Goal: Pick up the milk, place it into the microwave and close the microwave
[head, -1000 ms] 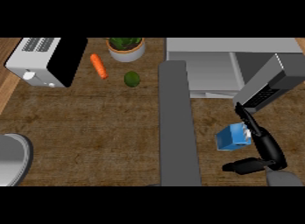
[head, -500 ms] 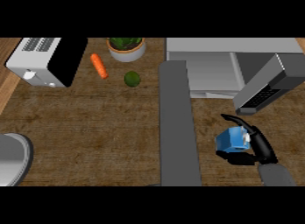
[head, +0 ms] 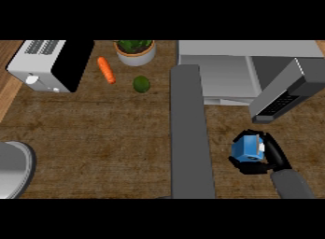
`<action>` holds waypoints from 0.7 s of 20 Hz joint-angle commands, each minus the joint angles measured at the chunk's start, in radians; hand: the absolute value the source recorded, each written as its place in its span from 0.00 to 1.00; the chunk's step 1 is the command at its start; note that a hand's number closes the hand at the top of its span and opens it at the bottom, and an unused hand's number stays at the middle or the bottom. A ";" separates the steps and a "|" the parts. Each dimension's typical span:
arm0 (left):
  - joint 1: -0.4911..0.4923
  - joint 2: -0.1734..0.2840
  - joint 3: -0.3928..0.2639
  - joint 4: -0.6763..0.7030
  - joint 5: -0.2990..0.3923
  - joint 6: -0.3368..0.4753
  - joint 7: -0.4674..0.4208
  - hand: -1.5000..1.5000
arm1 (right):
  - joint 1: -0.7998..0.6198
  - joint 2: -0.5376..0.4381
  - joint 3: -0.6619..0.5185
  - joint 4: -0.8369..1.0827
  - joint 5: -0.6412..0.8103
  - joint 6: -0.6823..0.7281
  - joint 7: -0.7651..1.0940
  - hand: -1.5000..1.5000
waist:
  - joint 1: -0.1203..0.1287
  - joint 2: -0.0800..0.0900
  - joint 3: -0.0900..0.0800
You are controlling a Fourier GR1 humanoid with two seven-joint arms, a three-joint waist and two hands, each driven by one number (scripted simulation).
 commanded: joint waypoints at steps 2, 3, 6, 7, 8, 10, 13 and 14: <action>-0.072 -0.002 -0.013 -0.014 0.008 0.057 0.082 0.00 | -0.056 -0.009 -0.013 0.141 0.024 -0.088 -0.125 1.00 | -0.005 0.006 0.004; 0.031 0.017 0.062 -0.012 0.080 -0.056 0.015 0.00 | -0.047 -0.009 -0.012 0.076 0.006 -0.063 -0.108 1.00 | -0.003 0.000 0.003; 0.020 -0.002 -0.015 0.005 0.013 -0.024 -0.017 0.00 | -0.099 0.008 -0.069 0.209 -0.025 -0.112 -0.165 1.00 | 0.013 0.006 0.005; 0.035 -0.002 -0.026 0.044 -0.019 -0.031 -0.055 0.00 | -0.107 0.009 -0.077 0.187 -0.037 -0.110 -0.112 1.00 | 0.007 0.003 0.003; 0.003 -0.002 -0.019 -0.002 -0.008 -0.031 -0.009 0.00 | -0.149 -0.005 -0.111 0.243 -0.048 -0.135 -0.123 1.00 | 0.018 0.011 0.006; -0.003 0.003 0.015 -0.013 0.036 -0.032 0.015 0.00 | -0.154 0.066 -0.130 0.248 -0.059 -0.227 -0.098 1.00 | 0.018 0.013 0.006; 0.028 0.000 0.019 0.008 0.045 -0.075 -0.003 0.00 | -0.180 0.031 -0.154 0.269 -0.085 -0.168 -0.168 1.00 | 0.020 0.011 0.006; 0.034 0.000 0.036 0.021 0.045 -0.087 -0.012 0.00 | -0.170 0.036 -0.140 0.262 -0.077 -0.161 -0.180 1.00 | 0.011 0.007 0.004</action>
